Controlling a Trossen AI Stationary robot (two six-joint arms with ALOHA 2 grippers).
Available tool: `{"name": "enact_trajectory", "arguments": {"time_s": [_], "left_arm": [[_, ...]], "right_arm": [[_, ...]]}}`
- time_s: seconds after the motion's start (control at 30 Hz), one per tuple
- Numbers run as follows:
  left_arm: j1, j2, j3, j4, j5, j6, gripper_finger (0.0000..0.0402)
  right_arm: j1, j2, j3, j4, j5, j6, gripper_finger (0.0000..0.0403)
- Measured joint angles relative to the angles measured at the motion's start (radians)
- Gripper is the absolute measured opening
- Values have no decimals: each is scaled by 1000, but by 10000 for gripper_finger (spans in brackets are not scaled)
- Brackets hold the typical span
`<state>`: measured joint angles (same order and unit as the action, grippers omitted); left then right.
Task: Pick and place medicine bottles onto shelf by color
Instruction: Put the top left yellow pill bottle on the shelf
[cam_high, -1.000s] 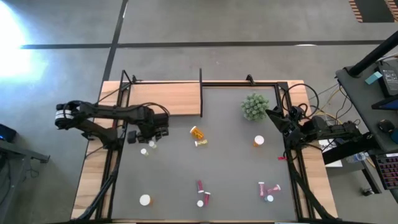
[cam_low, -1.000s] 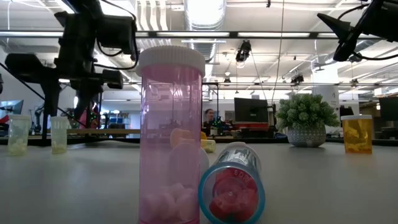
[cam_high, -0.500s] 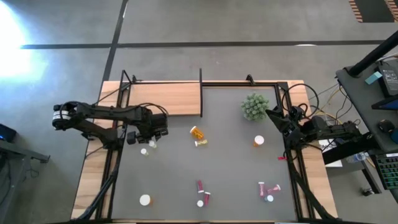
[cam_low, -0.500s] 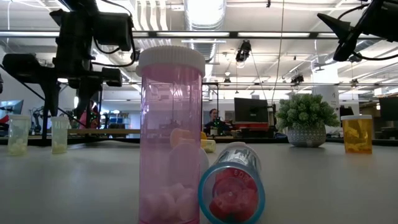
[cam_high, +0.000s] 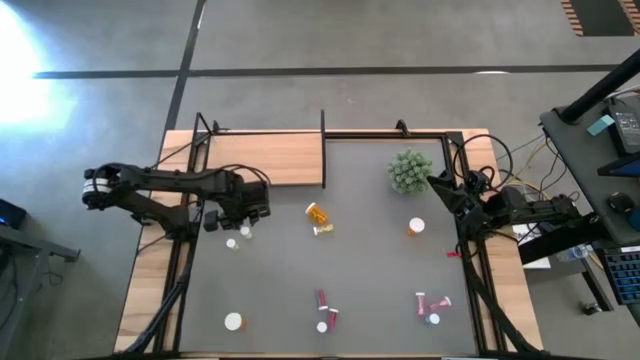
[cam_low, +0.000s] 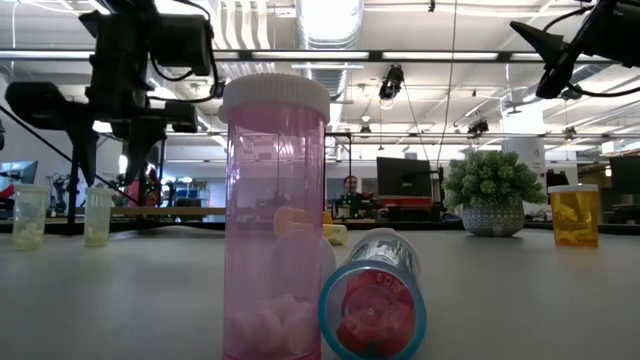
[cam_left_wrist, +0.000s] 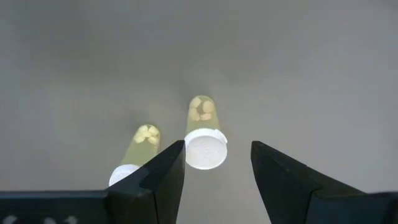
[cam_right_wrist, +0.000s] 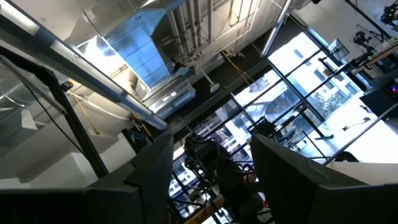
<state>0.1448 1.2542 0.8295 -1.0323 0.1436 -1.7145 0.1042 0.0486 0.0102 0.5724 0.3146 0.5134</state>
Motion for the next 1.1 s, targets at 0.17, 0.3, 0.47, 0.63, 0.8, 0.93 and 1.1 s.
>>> {"name": "enact_trajectory", "arguments": {"time_s": [0.17,0.3,0.47,0.63,0.8,0.93,1.1], "left_arm": [[-2,3,-5,-28,11,-7,167],[-5,10,-29,-9,37,-32,167],[-8,15,-49,53,40,-34,167],[-8,15,-51,53,39,-35,167],[-8,41,-53,53,39,-36,167],[-8,69,-53,57,71,-34,166],[-8,80,-53,62,87,-31,166]], "right_arm": [[0,0,0,0,0,0,206],[0,0,0,0,0,0,206],[0,0,0,0,0,0,206],[0,0,0,0,0,0,206],[0,0,0,0,0,0,206],[0,0,0,0,0,0,206],[0,0,0,0,0,0,206]]}}
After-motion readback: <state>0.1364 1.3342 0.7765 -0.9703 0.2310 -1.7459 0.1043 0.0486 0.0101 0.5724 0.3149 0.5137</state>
